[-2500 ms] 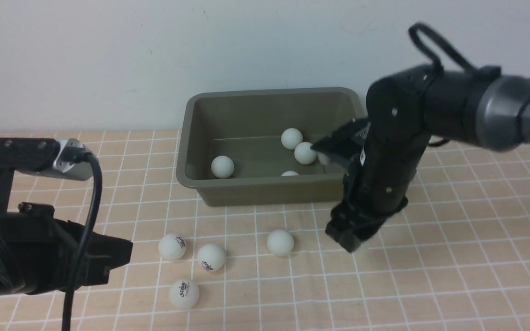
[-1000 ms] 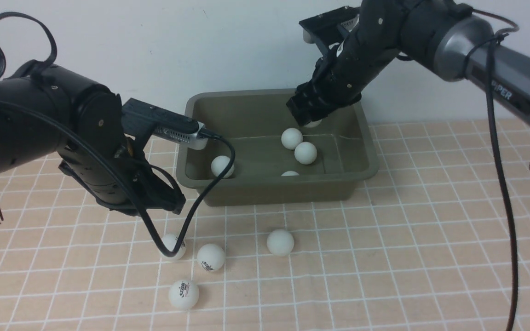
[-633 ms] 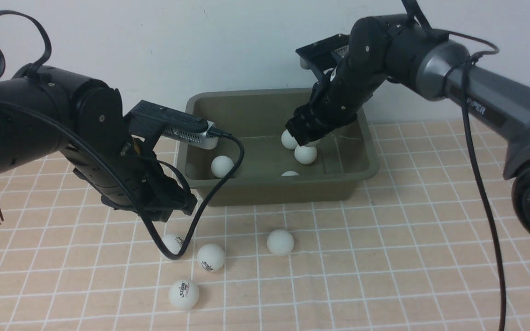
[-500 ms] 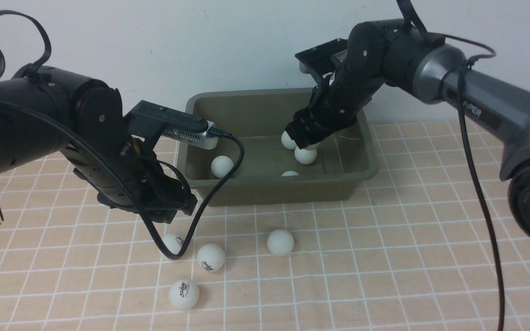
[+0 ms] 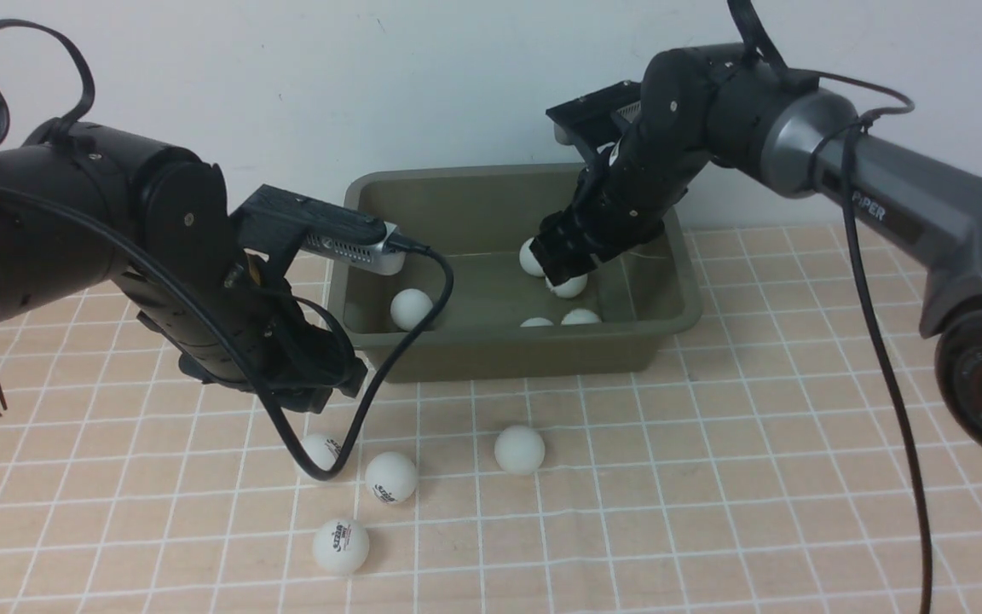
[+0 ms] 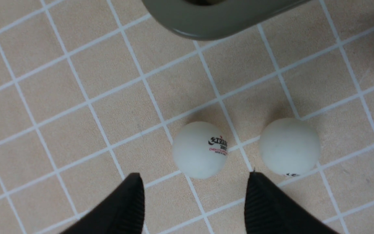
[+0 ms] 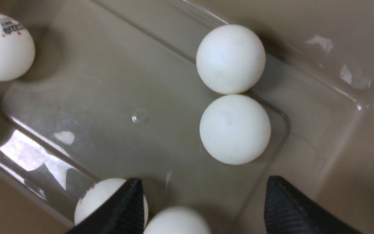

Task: Put the table tennis balls into the box on the light coffee tablecloth.
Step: 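Release the ping pong ball into the bin and lift the gripper away, then reach for and grasp a ping pong ball on the table beside the basket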

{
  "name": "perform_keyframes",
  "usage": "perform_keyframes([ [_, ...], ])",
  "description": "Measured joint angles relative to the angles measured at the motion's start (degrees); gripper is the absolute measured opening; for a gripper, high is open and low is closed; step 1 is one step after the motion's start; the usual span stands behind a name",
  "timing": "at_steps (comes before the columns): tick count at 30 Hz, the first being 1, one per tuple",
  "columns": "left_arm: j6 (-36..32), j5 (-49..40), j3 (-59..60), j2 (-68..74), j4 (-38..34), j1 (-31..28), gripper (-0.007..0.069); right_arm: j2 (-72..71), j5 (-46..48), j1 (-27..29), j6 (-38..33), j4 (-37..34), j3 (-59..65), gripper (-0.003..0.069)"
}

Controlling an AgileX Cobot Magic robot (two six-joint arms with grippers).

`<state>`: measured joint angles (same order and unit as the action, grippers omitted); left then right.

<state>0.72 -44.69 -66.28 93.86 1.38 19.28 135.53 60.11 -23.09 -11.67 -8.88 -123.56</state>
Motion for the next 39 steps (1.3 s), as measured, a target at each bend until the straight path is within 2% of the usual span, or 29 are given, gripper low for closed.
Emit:
perform_keyframes([
  [8, 0.0, 1.7, 0.0, 2.9, -0.1, 0.0, 0.0344, -3.3, 1.8, 0.1, 0.0, 3.6, 0.1, 0.0464],
  [14, 0.0, 2.9, 0.0, 9.0, -0.1, 0.0, 0.0344, -14.7, 8.7, 4.1, 0.0, 7.5, 0.1, 0.0464],
  [27, -0.4, 4.7, 0.0, 13.1, 0.2, 0.0, 0.0344, -40.4, 12.8, 18.6, -1.1, -0.6, -0.3, 0.0464],
  [39, -0.4, 4.6, -0.3, 14.8, 0.9, 0.0, 0.0311, -54.4, 13.5, 20.0, -1.6, -1.1, -0.3, 0.0464],
])
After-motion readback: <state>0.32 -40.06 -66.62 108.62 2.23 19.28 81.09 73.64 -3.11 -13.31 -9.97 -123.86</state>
